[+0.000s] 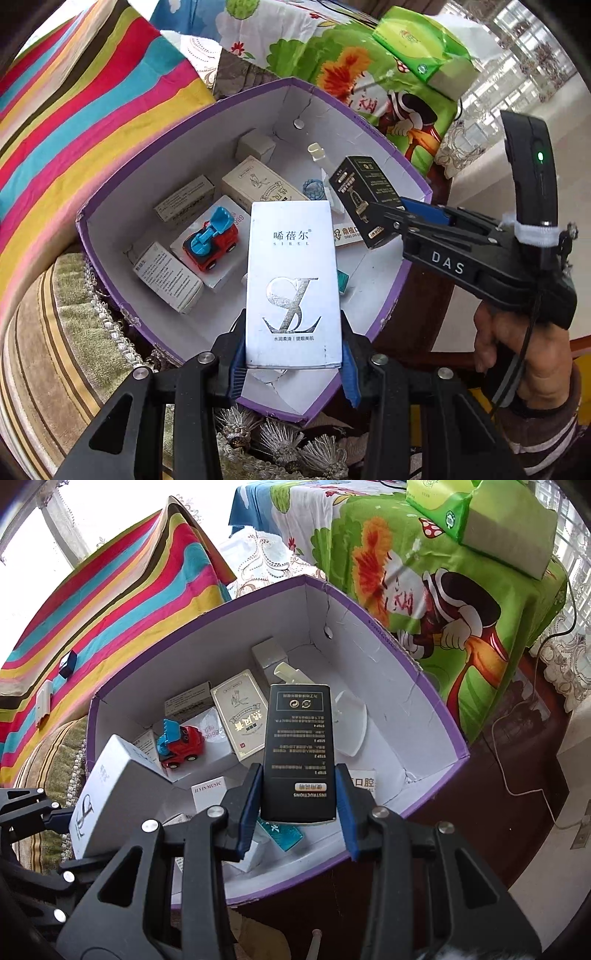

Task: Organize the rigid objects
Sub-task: 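Open the left tool to drop the SL-logo box while the right tool releases the black box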

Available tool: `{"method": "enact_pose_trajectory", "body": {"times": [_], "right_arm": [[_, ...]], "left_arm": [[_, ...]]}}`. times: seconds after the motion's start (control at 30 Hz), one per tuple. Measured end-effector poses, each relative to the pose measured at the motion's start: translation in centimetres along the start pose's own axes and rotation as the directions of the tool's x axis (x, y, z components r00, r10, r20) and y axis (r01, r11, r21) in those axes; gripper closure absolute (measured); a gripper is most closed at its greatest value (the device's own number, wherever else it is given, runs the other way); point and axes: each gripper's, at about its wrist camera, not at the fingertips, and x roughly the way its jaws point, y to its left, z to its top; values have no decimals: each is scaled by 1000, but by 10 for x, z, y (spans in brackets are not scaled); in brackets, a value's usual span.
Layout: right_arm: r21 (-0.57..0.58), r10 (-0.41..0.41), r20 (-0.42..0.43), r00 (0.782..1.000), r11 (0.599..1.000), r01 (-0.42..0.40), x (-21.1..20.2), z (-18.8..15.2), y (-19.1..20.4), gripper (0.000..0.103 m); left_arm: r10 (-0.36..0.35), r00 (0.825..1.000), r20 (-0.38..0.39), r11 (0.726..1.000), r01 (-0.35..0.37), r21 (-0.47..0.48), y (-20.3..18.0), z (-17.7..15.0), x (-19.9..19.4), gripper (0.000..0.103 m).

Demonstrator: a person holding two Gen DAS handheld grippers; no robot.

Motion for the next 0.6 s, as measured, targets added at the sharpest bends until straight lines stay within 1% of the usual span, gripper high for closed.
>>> {"method": "enact_pose_trajectory", "body": {"times": [0.1,0.17,0.23,0.37,0.47,0.53,0.57,0.6], "right_arm": [[5,-20,0,1000,1000,20,2,1,-8,60],[13,-23,1,1000,1000,23,2,2,-14,60],[23,-31,5,1000,999,31,2,3,-19,60],[45,-50,20,999,998,49,0,7,-29,60],[43,-44,17,999,998,44,2,9,-32,60],[48,-32,16,999,998,31,2,9,-32,60],[49,-25,12,1000,998,25,3,9,-32,59],[49,-22,4,1000,999,22,3,9,-31,57]], "left_arm": [[-20,1000,1,997,20,-78,21,3,-1,61],[-50,999,-7,992,49,-120,31,4,1,61],[-66,998,-13,989,64,-133,34,4,2,61],[-73,997,-40,994,69,-89,23,4,9,60],[-88,994,-65,995,85,-50,10,2,14,60],[-84,994,-70,996,82,-35,4,1,16,59],[-82,994,-76,996,80,-28,2,1,17,56],[-79,994,-79,997,77,-25,1,0,16,48]]}}
